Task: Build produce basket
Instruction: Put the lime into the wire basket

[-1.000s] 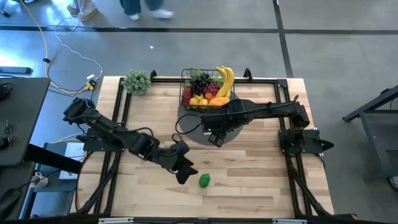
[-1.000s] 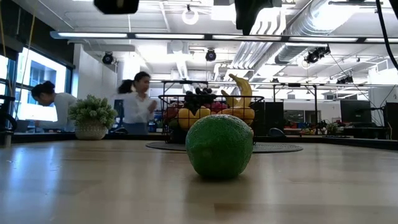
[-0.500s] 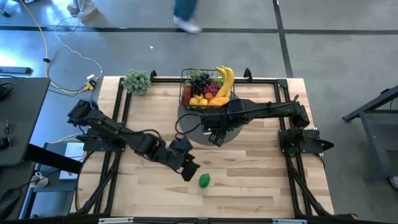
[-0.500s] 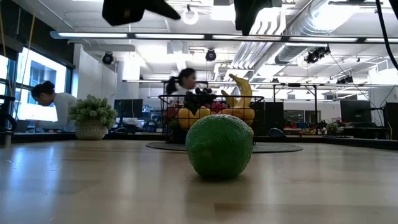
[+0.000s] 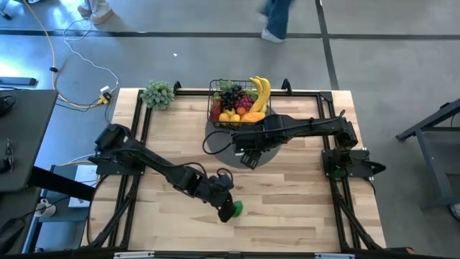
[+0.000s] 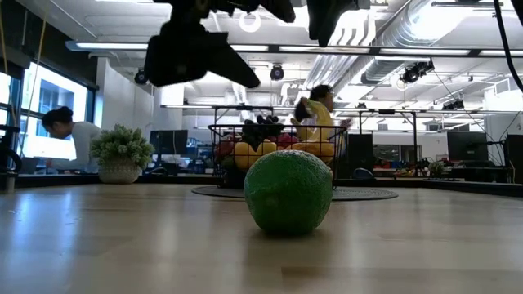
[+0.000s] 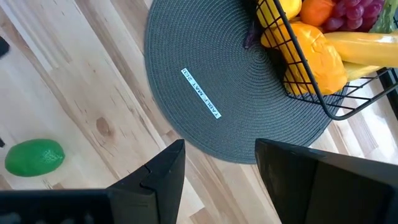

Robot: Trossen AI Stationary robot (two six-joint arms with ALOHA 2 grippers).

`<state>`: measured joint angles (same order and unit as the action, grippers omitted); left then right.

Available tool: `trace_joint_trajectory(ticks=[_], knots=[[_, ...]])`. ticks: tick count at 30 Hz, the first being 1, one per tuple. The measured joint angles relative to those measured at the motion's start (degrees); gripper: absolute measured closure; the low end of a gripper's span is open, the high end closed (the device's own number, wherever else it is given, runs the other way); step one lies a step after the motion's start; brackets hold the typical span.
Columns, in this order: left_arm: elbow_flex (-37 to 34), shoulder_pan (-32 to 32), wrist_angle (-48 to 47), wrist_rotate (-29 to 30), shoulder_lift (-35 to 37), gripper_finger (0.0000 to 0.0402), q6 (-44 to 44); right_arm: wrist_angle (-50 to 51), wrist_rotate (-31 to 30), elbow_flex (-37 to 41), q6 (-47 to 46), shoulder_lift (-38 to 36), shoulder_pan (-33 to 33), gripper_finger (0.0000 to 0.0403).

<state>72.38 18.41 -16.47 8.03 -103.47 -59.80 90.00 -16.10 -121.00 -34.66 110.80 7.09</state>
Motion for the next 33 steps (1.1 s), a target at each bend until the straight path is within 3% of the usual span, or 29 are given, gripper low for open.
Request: trace_joint_trajectory(ticks=[33], knots=[[0.05,-0.49,6.6,-2.47,-11.76,0.0158,-1.08,-0.34,-0.02,-0.01,-1.37,0.0,0.0,0.0226]])
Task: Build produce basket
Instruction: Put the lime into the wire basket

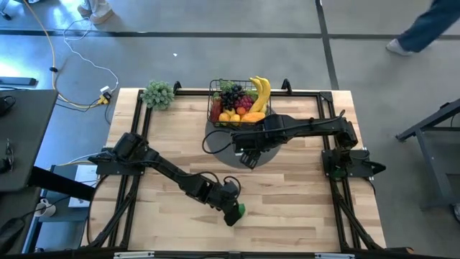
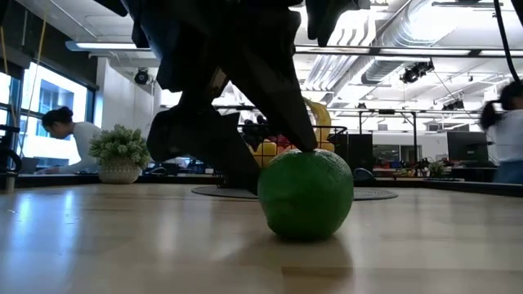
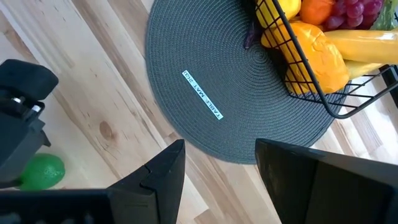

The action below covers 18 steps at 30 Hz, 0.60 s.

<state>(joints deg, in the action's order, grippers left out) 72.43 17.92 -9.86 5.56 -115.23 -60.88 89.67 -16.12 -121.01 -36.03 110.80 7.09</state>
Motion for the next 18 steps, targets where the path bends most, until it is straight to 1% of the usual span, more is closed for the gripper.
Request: trace_joint_trajectory(ticks=[6,13,18], knots=[[0.06,-0.63,-0.55,-0.24,-0.15,0.0158,2.25,-0.15,0.0,0.0,0.0,0.0,0.0,0.0226],[-0.25,-1.15,-1.69,-0.7,-0.06,0.0158,2.81,-0.37,0.0,0.0,-0.18,0.0,0.0,0.0226],[-0.22,-1.15,-5.56,1.39,0.12,0.0168,3.02,-0.35,0.0,0.0,-1.49,0.0,0.0,0.0226]])
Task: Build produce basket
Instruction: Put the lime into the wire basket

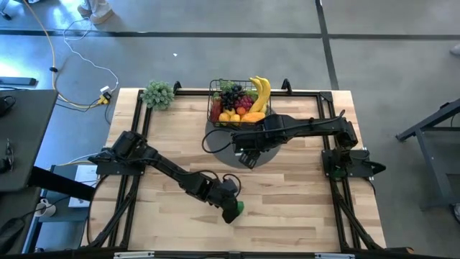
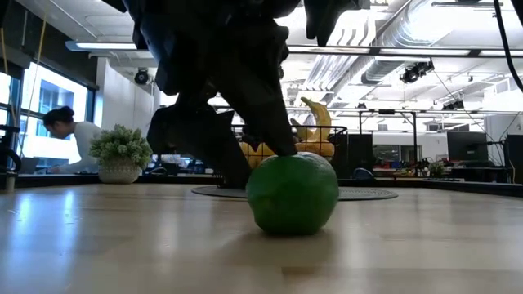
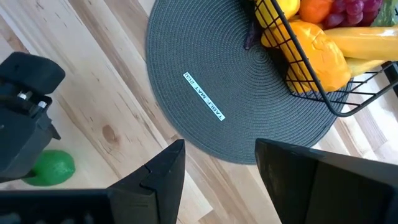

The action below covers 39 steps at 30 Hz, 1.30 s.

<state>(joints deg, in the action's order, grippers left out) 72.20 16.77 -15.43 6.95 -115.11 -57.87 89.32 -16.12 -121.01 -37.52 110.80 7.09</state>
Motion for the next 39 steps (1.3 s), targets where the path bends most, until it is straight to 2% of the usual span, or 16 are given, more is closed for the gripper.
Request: trace_joint_trajectory(ticks=[6,14,30,39], knots=[[-0.11,-0.08,3.67,-1.99,-0.24,0.0186,1.66,0.0,-0.01,0.0,-0.02,0.0,0.0,0.0226],[-0.13,-0.26,4.0,-1.59,-0.26,0.0221,3.05,0.0,-0.01,0.0,-0.17,0.0,0.0,0.0226],[-0.2,-0.28,4.88,-1.13,-0.26,0.0394,8.55,0.02,-0.02,0.0,-0.03,0.0,0.0,0.0226],[-0.14,-0.38,3.26,-1.17,-0.2,0.04,9.15,0.02,0.0,0.0,-0.15,0.0,0.0,0.0226]])
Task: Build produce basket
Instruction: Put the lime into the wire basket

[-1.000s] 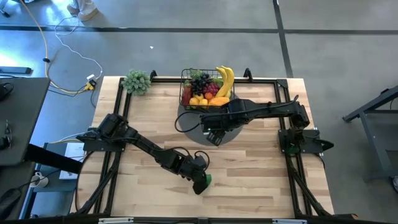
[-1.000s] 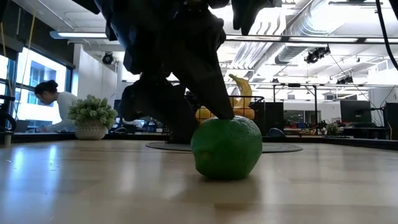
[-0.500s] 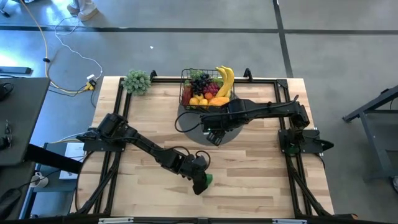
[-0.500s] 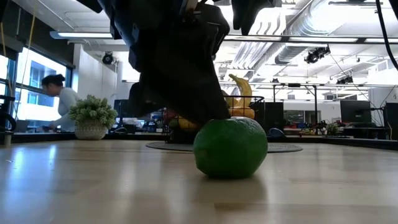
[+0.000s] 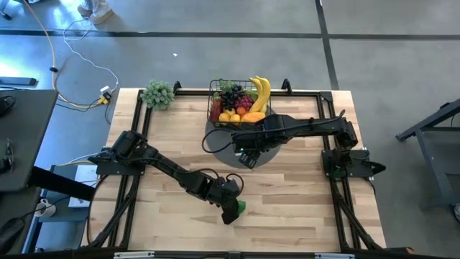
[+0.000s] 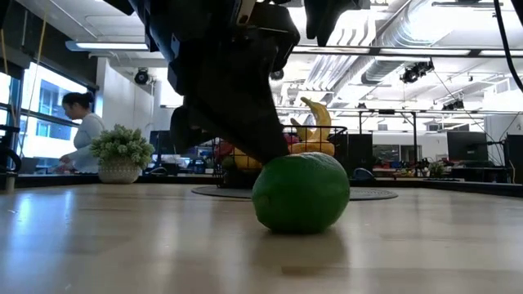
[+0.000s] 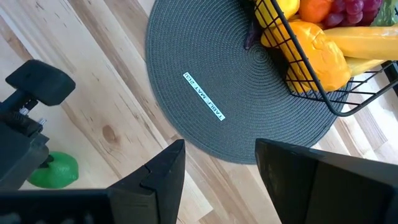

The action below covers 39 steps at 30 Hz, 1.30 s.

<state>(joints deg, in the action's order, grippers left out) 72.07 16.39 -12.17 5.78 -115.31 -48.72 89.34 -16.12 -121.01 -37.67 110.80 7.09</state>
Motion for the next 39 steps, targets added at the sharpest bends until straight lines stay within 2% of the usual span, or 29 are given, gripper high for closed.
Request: trace_joint_trajectory(ticks=[5,14,22,29,35,39], knots=[[-0.09,-0.06,-2.16,0.0,1.24,0.0401,0.82,0.0,0.58,0.0,-0.01,0.0,0.02,0.0226],[-0.32,-1.52,-10.95,0.28,2.43,0.0401,2.46,0.66,7.64,-0.02,-2.4,0.0,2.16,0.0226],[-0.22,-1.5,-15.45,1.24,3.56,0.0401,2.48,0.66,5.66,-0.02,-4.09,0.0,9.42,0.0226],[-0.17,-1.76,-30.73,5.32,8.3,0.0401,2.48,0.66,5.68,-0.02,-5.83,0.0,14.69,0.0226],[-0.15,-2.68,-41.73,8.21,12.85,0.0401,2.47,0.19,5.66,-0.02,-3.16,0.0,17.29,0.0223],[-0.13,-4.31,-48.16,8.63,15.75,0.0401,2.48,-2.03,5.68,-0.02,0.07,0.03,18.08,0.0204]])
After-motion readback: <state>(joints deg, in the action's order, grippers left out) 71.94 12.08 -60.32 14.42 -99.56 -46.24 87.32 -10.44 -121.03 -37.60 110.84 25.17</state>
